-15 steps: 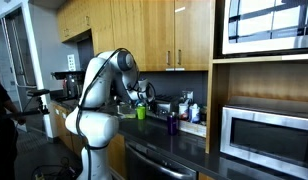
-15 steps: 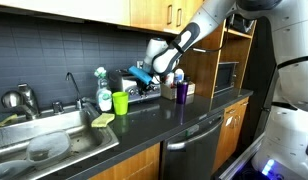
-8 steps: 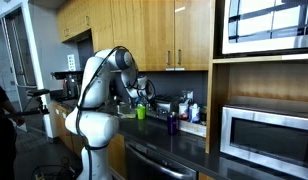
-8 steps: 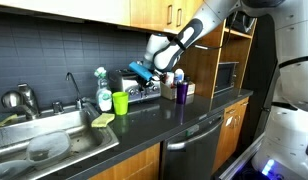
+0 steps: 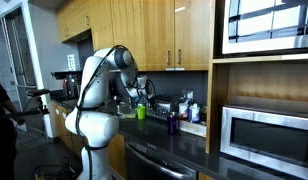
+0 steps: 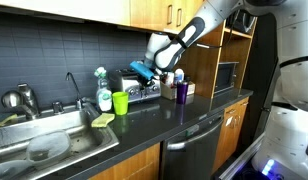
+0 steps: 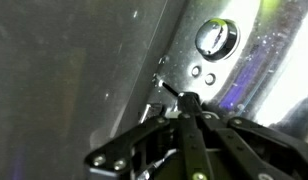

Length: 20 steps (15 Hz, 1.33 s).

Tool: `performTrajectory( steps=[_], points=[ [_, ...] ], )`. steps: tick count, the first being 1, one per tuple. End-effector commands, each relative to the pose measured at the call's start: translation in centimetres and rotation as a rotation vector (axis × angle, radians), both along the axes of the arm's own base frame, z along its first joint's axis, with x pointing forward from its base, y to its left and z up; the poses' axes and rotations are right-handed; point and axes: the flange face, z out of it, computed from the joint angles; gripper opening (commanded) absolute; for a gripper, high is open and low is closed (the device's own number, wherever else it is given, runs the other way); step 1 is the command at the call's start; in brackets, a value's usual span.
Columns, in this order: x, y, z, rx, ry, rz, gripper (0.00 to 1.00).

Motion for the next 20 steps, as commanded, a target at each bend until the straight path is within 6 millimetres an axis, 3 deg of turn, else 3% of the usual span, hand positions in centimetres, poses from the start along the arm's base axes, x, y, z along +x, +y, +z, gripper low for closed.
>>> performTrajectory(
  steps=[1,9,20],
  points=[
    [-0.1,0.1,-1.1,-0.011,0.028,-0.007,0.00],
    [1.4,1.3,-5.7,-0.014,0.087,-0.002,0.00],
    [1.8,1.2,-7.3,-0.023,0.148,-0.038,0.00]
  ],
)
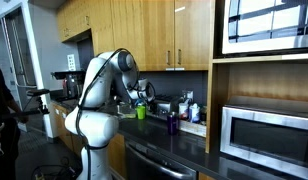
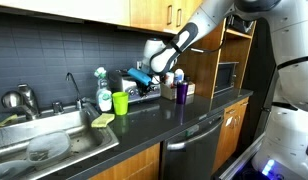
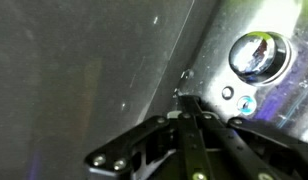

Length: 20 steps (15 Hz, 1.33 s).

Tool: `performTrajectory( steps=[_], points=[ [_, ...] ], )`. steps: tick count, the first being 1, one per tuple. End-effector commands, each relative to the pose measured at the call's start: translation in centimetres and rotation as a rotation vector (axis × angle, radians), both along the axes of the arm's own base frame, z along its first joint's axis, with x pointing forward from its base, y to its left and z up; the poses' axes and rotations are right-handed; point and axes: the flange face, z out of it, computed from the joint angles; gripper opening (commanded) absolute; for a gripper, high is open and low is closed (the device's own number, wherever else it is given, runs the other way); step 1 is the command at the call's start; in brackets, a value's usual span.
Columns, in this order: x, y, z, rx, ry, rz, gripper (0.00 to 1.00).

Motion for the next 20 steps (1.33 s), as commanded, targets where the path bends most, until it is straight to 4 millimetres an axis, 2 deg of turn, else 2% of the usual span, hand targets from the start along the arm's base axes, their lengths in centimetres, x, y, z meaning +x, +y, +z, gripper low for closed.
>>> performTrajectory(
  steps=[1,4,9,20],
  points=[
    [0.7,0.3,-3.9,0.009,0.052,-0.018,0.00],
    [0.8,0.2,-3.9,0.014,0.055,-0.024,0.00],
    [0.4,0.4,-1.8,0.006,0.042,-0.037,0.00],
    [0.7,0.0,-5.3,0.011,0.088,-0.037,0.00]
  ],
)
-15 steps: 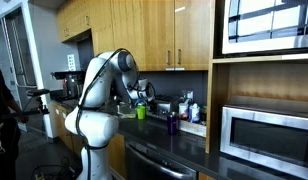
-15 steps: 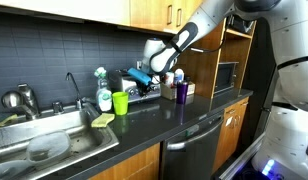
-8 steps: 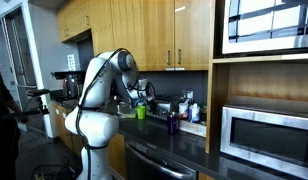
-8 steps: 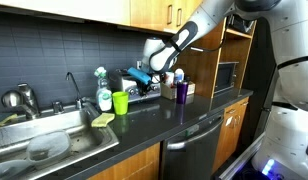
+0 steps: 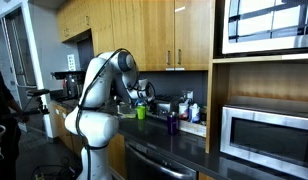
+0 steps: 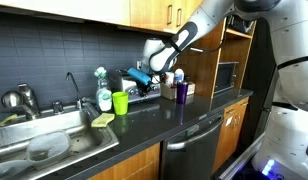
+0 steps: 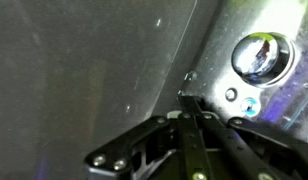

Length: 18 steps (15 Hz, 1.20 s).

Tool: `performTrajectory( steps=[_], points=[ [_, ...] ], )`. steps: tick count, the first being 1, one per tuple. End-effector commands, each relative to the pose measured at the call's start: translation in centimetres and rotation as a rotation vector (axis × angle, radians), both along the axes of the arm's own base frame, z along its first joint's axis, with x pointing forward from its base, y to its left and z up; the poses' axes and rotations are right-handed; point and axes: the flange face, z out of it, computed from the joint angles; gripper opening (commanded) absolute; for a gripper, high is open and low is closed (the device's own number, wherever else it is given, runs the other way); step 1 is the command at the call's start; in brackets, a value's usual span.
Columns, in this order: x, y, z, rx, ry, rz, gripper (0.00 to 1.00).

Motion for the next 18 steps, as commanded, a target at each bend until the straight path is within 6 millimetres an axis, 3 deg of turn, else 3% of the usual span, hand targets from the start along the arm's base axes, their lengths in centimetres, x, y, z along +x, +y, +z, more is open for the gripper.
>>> performTrajectory(
  steps=[1,5,8,11,18],
  points=[
    [0.7,0.0,-5.4,0.005,0.064,-0.012,0.00],
    [0.8,0.0,-4.5,0.008,0.051,-0.005,0.00],
    [0.2,0.3,-1.9,0.027,0.031,0.020,0.00],
    [-0.6,0.5,-0.6,0.023,0.020,0.031,0.00],
    [-2.2,0.2,1.1,0.010,0.006,0.064,0.00]
  ],
)
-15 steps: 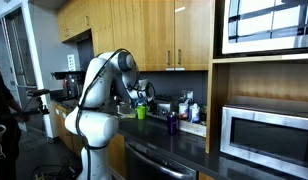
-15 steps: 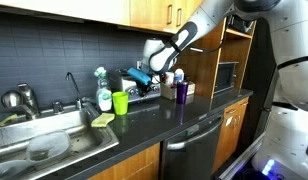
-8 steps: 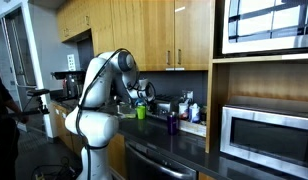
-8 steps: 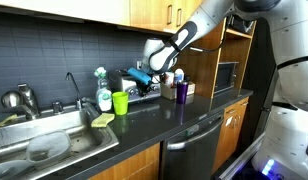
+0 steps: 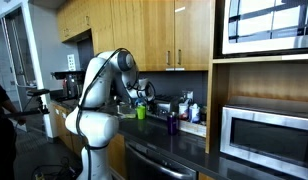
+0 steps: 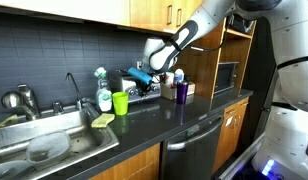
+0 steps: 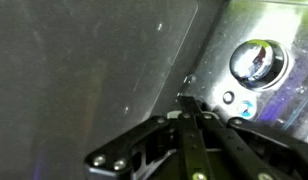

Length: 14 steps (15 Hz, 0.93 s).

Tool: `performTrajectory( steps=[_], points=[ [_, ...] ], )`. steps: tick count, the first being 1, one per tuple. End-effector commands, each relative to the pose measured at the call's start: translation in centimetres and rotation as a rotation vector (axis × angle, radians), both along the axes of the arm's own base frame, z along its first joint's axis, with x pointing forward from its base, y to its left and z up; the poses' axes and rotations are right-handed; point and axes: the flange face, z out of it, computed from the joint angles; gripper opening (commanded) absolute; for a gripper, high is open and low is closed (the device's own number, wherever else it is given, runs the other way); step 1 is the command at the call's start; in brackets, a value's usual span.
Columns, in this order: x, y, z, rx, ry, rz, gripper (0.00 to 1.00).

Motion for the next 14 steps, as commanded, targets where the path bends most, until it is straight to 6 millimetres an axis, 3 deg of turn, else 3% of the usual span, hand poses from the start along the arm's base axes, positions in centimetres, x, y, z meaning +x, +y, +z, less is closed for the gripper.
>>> performTrajectory(
  steps=[1,14],
  points=[
    [-2.0,0.2,0.5,0.003,0.007,0.025,0.00],
    [-5.9,-0.3,3.3,0.030,-0.042,0.160,0.00]
  ],
)
